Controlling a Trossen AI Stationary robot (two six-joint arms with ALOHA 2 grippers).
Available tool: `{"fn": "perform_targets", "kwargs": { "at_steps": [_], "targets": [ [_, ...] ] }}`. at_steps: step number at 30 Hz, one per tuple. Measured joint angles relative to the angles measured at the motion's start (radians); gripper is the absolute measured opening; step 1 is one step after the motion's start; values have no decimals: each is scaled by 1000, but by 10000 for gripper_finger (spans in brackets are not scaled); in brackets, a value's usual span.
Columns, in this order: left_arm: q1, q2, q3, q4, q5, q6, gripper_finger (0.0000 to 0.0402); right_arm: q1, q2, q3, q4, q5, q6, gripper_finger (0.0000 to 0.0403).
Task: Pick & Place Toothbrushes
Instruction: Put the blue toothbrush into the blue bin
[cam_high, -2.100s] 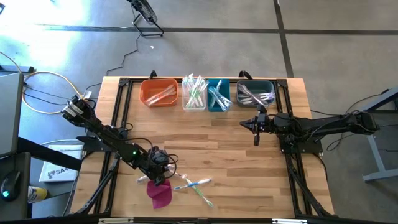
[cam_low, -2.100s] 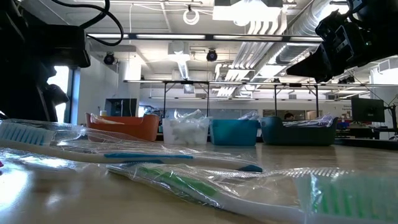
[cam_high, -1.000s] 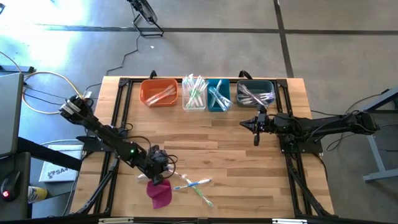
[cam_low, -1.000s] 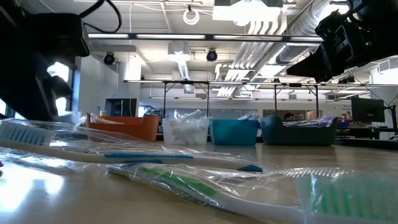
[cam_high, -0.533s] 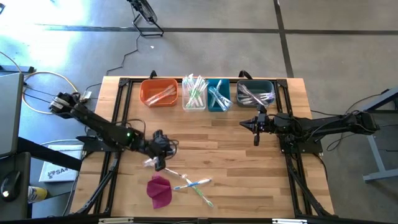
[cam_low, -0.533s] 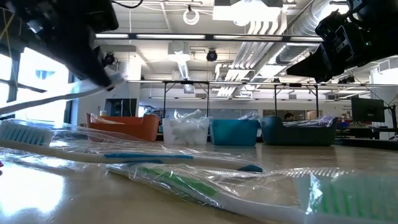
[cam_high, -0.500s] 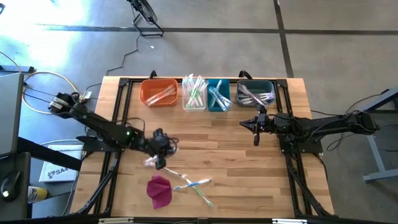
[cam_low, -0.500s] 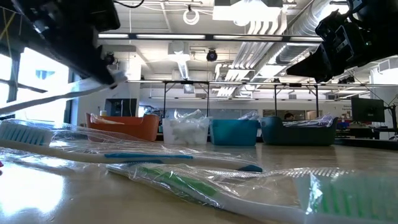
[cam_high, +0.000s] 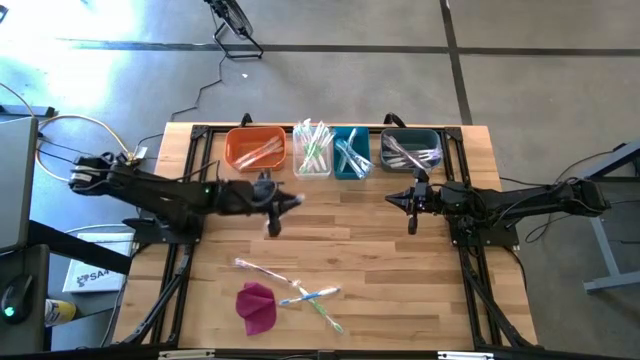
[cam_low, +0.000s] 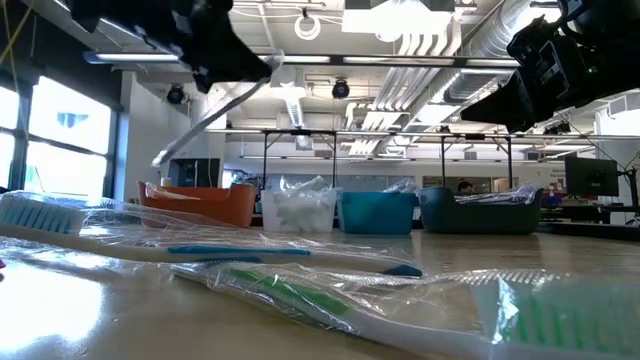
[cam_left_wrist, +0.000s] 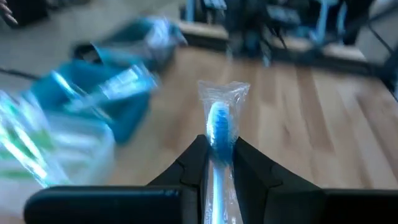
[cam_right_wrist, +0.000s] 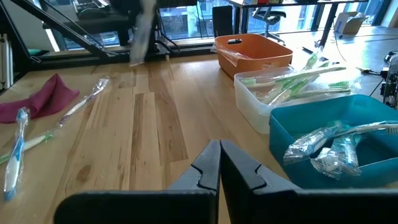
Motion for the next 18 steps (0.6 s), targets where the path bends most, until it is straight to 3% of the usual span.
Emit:
{"fn": "perform_targets", "kwargs": {
  "at_steps": [3, 10, 18],
  "targets": [
    [76, 0, 0, 110, 44, 45, 51, 0, 0, 0, 0, 0, 0, 4],
    [277, 39, 0, 319, 322, 52, 51, 0, 0, 0, 1, 1, -8, 4],
    [401, 167, 95, 346, 392, 43, 51, 0, 0, 0, 2, 4, -25, 4]
  ]
}}
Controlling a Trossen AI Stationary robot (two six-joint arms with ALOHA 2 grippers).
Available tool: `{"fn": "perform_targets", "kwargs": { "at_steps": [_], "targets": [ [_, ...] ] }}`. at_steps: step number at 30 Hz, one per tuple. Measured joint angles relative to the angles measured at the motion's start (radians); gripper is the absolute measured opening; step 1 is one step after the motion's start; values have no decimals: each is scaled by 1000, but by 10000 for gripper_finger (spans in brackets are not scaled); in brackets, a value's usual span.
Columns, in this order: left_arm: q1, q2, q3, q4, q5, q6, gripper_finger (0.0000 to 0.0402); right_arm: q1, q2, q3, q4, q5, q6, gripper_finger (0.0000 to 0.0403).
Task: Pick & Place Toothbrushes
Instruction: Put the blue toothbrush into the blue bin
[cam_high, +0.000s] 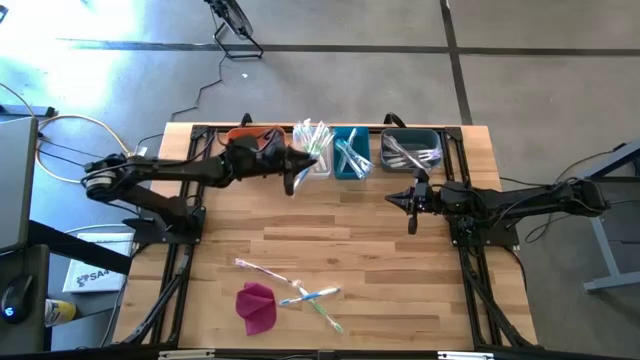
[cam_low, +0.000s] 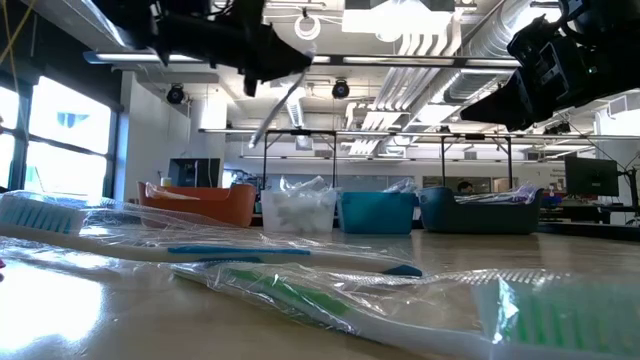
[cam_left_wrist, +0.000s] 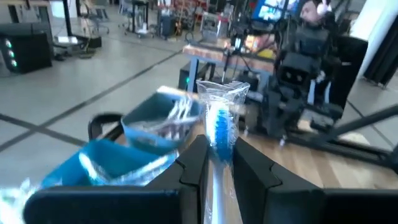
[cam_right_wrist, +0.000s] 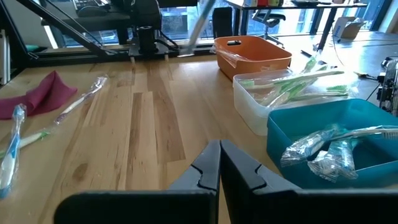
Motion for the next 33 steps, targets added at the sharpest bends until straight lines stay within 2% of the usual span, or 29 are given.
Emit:
{"fn": "perform_targets", "kwargs": {
  "at_steps": [11, 21, 33],
  "targets": [
    [59, 223, 175, 152, -12, 29, 51, 0, 0, 0, -2, 0, -2, 4],
    [126, 456, 293, 327, 6, -77, 51, 0, 0, 0, -2, 0, -2, 4],
    [138, 643, 502, 334, -4, -102, 51, 0, 0, 0, -2, 0, -2, 4]
  ]
}}
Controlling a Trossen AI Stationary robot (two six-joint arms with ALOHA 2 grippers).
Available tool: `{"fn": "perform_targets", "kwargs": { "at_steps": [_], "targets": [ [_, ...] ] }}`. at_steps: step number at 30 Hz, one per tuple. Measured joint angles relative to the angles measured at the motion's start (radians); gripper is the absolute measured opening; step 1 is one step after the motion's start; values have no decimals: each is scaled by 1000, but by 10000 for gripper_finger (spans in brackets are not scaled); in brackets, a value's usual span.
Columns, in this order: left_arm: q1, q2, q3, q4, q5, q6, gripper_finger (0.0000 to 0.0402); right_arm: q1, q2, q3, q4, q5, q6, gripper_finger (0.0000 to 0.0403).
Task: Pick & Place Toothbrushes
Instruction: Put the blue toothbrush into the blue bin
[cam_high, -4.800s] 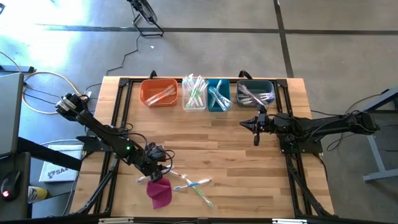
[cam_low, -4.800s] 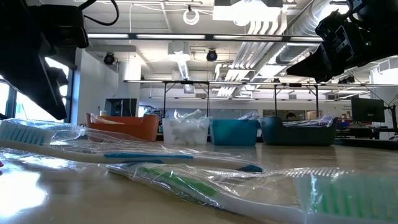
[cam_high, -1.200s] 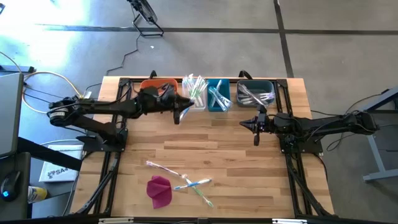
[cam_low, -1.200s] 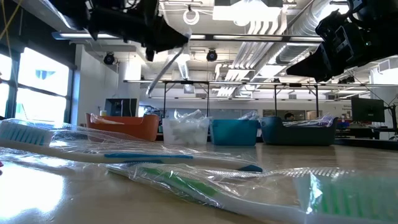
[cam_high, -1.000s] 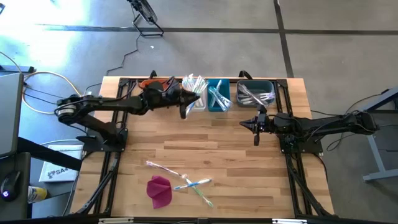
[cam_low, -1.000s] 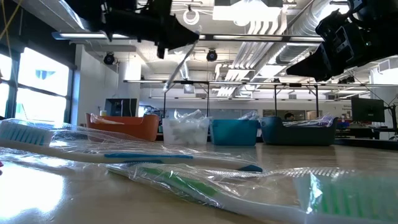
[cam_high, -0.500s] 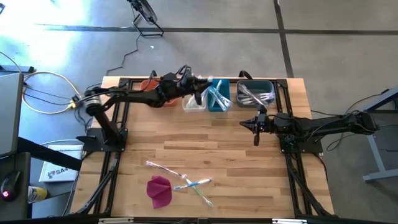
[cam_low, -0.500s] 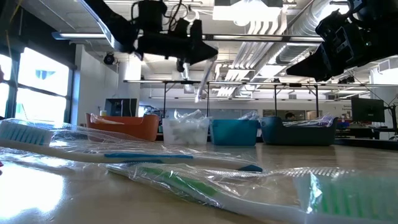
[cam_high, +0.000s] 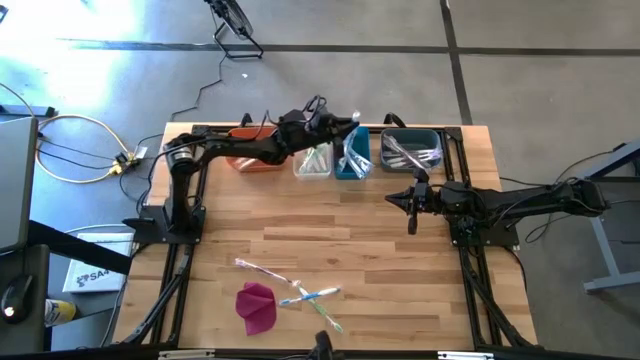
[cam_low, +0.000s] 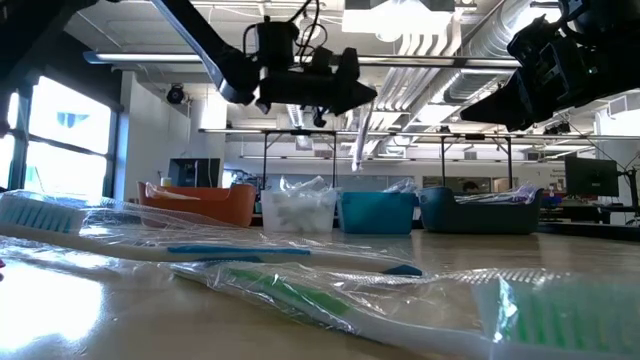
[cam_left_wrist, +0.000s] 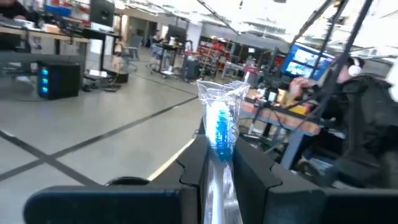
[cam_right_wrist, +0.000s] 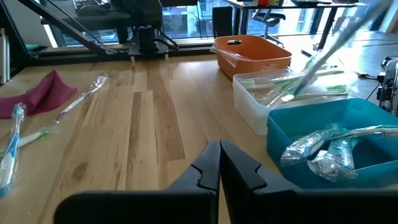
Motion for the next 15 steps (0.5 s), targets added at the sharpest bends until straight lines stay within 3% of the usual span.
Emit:
{"fn": "perform_targets", "kwargs": {
  "at_steps": [15],
  "targets": [
    [28, 143, 20, 24, -170, -61, 51, 0, 0, 0, -2, -4, 4, 4]
  ]
}}
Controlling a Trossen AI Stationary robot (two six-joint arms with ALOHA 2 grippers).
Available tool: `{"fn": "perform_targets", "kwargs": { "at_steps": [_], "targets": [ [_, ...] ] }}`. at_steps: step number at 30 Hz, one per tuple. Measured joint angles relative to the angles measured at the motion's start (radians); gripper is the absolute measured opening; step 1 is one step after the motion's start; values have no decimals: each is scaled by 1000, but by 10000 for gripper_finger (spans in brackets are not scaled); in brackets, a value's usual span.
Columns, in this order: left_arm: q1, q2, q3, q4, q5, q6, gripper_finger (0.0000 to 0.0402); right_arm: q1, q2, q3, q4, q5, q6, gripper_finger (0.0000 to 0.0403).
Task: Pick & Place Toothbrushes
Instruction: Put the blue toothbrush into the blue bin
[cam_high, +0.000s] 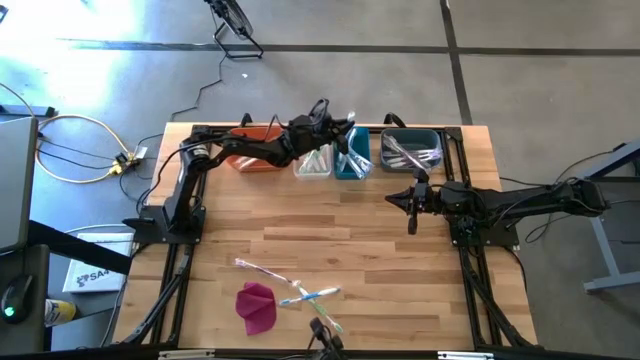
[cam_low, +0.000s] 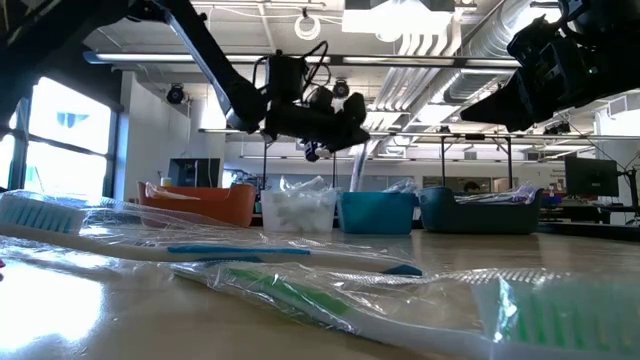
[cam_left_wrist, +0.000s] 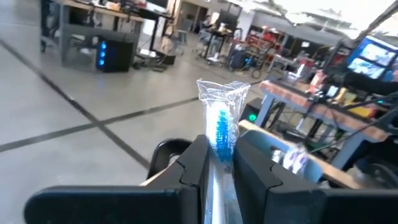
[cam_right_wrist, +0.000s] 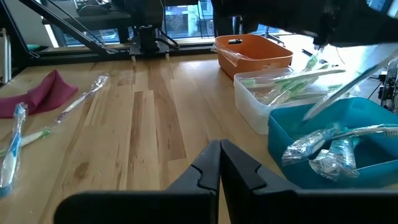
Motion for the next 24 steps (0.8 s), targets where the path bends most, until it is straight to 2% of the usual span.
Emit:
{"fn": "perform_targets", "kwargs": {
  "at_steps": [9, 16, 19, 24],
  "targets": [
    [-3, 17, 0, -54, -60, -3, 51, 0, 0, 0, -3, 0, 0, 4],
    [-3, 17, -1, -126, -69, -4, 54, 0, 0, 0, -3, 0, 0, 4],
    [-3, 17, -1, -131, -69, 9, 75, 0, 0, 0, -3, 0, 0, 4],
    [-3, 17, -1, -132, -68, 9, 137, 0, 0, 0, -3, 0, 0, 4]
  ]
}}
